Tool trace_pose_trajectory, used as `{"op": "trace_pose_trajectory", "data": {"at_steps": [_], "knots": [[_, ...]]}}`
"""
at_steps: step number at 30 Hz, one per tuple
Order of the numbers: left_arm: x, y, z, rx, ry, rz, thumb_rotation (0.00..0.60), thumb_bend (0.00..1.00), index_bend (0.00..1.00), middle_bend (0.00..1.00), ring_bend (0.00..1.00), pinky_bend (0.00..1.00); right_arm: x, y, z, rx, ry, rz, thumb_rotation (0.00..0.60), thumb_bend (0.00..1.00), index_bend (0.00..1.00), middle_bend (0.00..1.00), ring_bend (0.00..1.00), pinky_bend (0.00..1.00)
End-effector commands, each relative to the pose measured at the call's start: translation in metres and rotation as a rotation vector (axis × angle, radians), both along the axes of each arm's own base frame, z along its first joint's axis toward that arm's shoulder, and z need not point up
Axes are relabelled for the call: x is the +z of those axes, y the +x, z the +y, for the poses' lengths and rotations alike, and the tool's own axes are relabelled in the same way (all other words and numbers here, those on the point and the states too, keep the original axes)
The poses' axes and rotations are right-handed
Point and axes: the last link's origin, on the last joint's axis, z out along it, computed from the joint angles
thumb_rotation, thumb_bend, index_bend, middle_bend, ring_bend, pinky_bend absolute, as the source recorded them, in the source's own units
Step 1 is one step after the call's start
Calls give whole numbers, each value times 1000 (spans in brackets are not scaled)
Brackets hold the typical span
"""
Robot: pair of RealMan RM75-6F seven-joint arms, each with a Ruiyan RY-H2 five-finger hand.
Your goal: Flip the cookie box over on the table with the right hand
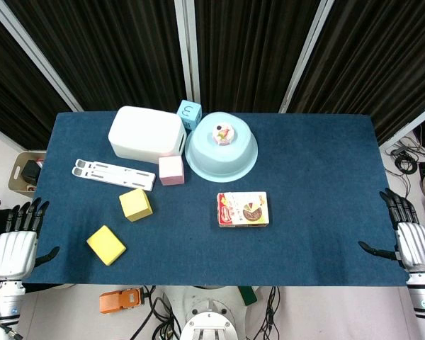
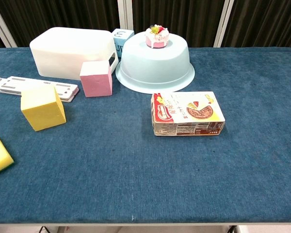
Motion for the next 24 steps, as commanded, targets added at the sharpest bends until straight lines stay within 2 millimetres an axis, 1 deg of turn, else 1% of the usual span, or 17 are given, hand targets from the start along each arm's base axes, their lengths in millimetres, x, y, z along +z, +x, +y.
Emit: {"op": "trace_pose_trajectory", "data": {"at_steps": [1, 4, 6, 7, 10, 12, 13, 16, 17, 20, 24], "knots": [[0, 0, 0, 3, 0, 0, 600, 132, 0, 0, 0, 0, -1, 1, -1, 2, 3, 0, 600, 133, 0, 0, 0, 0], [0, -1, -1, 6, 0, 1, 600, 132, 0, 0, 0, 0, -2, 3, -1, 10, 13, -1, 600, 133, 0, 0, 0, 0], [0, -1, -2, 7, 0, 1, 600, 132, 0, 0, 0, 0, -5, 8, -2, 27, 27, -9, 600, 132, 0, 0, 0, 0], [0, -1, -2, 7, -1, 0, 600, 132, 0, 0, 0, 0, -7, 12, -4, 38, 35, -14, 600, 133, 0, 0, 0, 0], [-1, -1, -2, 5, -2, -4, 600, 132, 0, 0, 0, 0, -19, 35, -12, 86, 87, -6, 600, 133, 0, 0, 0, 0], [-1, -1, -1, 2, -2, -8, 600, 132, 0, 0, 0, 0, -33, 57, -20, 113, 147, 29, 600, 132, 0, 0, 0, 0], [-1, -1, -1, -1, -1, -10, 600, 132, 0, 0, 0, 0, -42, 72, -26, 129, 186, 57, 600, 133, 0, 0, 0, 0], [-1, -1, -1, -4, 1, -12, 600, 132, 0, 0, 0, 0, -63, 105, -38, 150, 266, 105, 600, 133, 0, 0, 0, 0], [-1, -2, -2, -4, 1, -12, 600, 132, 0, 0, 0, 0, -74, 121, -43, 172, 303, 126, 600, 133, 0, 0, 0, 0], [0, -3, -3, -2, 3, -16, 600, 132, 0, 0, 0, 0, -100, 153, -56, 188, 371, 152, 600, 133, 0, 0, 0, 0], [0, -6, -5, 7, 3, -19, 600, 132, 0, 0, 0, 0, -132, 188, -72, 195, 414, 164, 600, 127, 0, 0, 0, 0]]}}
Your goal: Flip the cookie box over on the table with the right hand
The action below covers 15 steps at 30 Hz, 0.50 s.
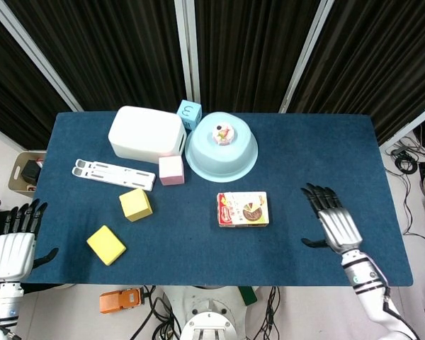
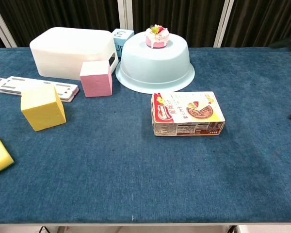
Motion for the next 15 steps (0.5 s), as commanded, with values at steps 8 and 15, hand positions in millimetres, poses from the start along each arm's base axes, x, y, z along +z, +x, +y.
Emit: {"op": "trace_pose_trajectory", "data": {"at_steps": [8, 15], "knots": [[-1, -7, -4, 19, -3, -7, 600, 132, 0, 0, 0, 0, -104, 118, -40, 12, 164, 43, 600, 57, 0, 0, 0, 0], [-1, -9, -4, 23, -4, -7, 600, 132, 0, 0, 0, 0, -129, 139, -54, -40, 179, 94, 600, 57, 0, 0, 0, 0]]}}
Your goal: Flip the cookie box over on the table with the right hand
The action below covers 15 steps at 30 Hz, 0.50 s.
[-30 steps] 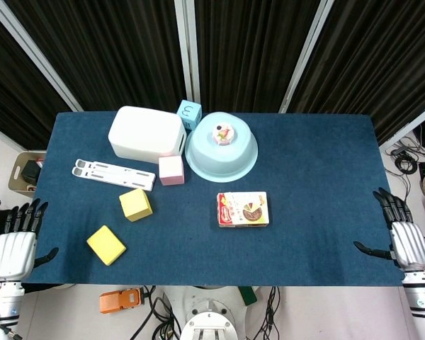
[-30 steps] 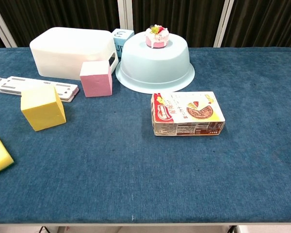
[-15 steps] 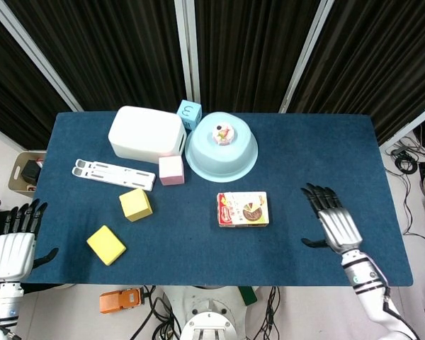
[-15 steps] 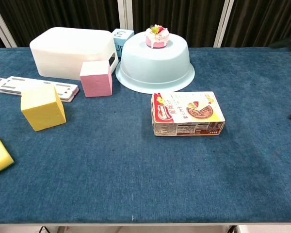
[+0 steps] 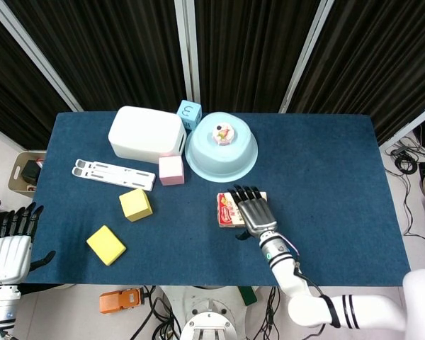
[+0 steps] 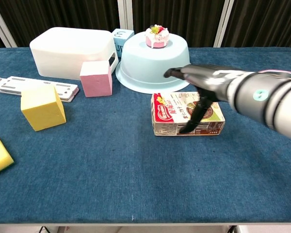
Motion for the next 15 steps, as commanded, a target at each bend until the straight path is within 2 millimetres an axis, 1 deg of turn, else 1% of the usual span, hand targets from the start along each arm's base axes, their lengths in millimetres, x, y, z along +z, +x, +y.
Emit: {"op": "trace_pose_trajectory", "data": {"at_steps": [1, 11, 15], "knots": [[-1, 0, 0, 0, -3, 0, 600, 132, 0, 0, 0, 0, -14, 14, -11, -25, -9, 36, 600, 57, 0, 0, 0, 0], [-1, 0, 2, 5, -10, 6, 600, 132, 0, 0, 0, 0, -39, 27, -28, -81, 15, 122, 600, 57, 0, 0, 0, 0], [-1, -1, 2, 9, -15, 7, 600, 132, 0, 0, 0, 0, -45, 29, -32, -98, 20, 157, 600, 57, 0, 33, 0, 0]]}}
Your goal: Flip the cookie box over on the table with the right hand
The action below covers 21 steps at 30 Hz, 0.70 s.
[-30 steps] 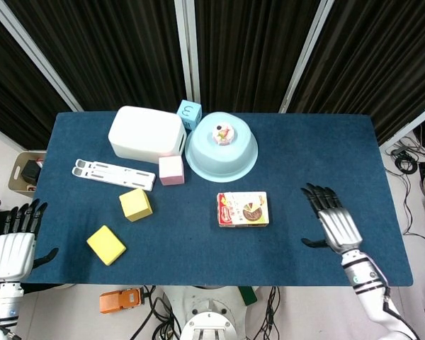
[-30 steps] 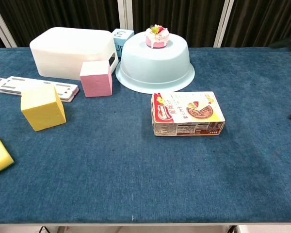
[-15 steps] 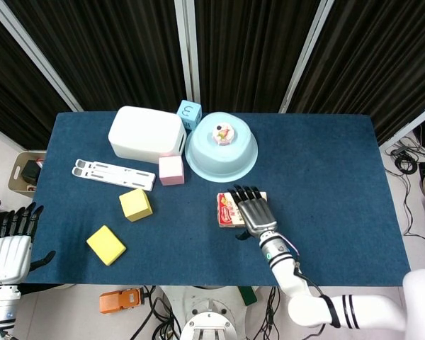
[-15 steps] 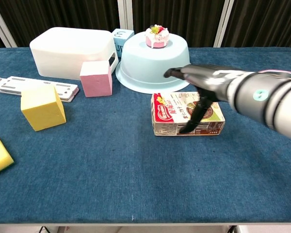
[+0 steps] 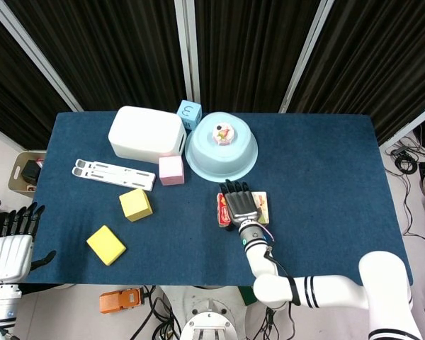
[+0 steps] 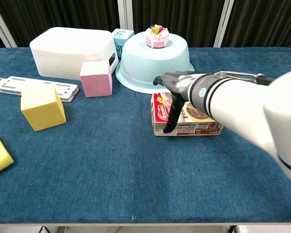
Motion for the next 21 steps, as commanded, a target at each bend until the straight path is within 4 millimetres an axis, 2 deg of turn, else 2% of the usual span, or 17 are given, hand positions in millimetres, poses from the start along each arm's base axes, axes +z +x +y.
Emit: {"op": "trace_pose_trajectory", "data": {"at_steps": [1, 3, 8, 10, 14, 21], "knots": [[0, 0, 0, 2, -3, 2, 600, 132, 0, 0, 0, 0, -5, 3, -4, -11, 0, 37, 600, 57, 0, 50, 0, 0], [0, -1, 0, 5, -4, 3, 600, 132, 0, 0, 0, 0, -7, 3, -6, -16, 3, 48, 600, 57, 30, 97, 11, 6], [0, -1, 1, 13, -11, 8, 600, 132, 0, 0, 0, 0, -6, 2, -8, -6, 2, 29, 600, 77, 270, 272, 176, 127], [0, -1, 1, 15, -11, 8, 600, 132, 0, 0, 0, 0, -3, 0, -8, -1, -3, 3, 600, 92, 334, 321, 229, 194], [1, 0, 1, 18, -15, 11, 600, 132, 0, 0, 0, 0, 13, -7, -8, -3, -6, -114, 600, 112, 422, 384, 298, 292], [1, 3, 1, 16, -17, 13, 600, 132, 0, 0, 0, 0, 63, -37, -6, -2, -49, -397, 600, 121, 456, 409, 324, 316]]}}
